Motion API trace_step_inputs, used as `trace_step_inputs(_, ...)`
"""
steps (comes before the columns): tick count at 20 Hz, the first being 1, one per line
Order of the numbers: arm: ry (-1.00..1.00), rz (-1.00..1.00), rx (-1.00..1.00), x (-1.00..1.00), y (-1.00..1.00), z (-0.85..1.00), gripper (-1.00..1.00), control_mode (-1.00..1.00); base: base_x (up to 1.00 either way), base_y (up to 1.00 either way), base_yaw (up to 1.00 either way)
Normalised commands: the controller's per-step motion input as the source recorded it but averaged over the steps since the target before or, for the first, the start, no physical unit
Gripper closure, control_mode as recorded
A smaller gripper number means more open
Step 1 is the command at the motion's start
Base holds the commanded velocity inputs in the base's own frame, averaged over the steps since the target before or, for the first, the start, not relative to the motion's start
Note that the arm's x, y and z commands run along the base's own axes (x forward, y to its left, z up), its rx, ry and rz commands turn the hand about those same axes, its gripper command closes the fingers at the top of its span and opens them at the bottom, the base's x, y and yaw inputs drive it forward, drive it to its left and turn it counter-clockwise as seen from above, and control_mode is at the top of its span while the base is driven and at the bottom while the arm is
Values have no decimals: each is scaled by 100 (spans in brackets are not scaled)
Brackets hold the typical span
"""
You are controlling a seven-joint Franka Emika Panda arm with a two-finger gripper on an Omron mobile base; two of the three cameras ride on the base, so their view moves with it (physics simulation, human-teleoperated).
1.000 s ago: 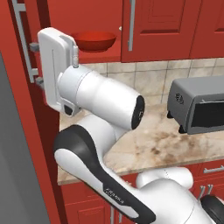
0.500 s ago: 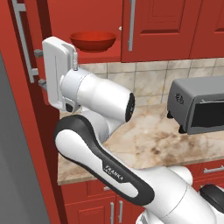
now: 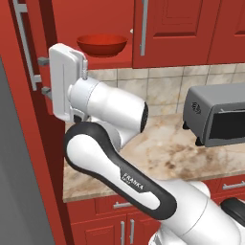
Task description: Open the cabinet. Pick the bowls from the counter and place them in the cabinet. Then close the cabinet.
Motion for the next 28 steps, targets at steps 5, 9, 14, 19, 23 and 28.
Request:
trace_step_inputs(5,0,3,0,16,10,-20,-100,-100,0,0,0)
trace_step_inputs(9,0,2,0,12,24,-25,-100,-100,0,0,0)
trace_step_inputs(14,-3,0,0,8,39,-30,-100,-100,0,0,0)
trace_step_inputs(19,0,0,0,61,17,-29,-100,-100,0,0,0)
trace_step_inputs(23,4,-12,0,100,-18,-24,-100,-100,0,0,0)
trace_step_inputs(28,4,-27,1,100,-37,-39,-100,-100,0,0,0)
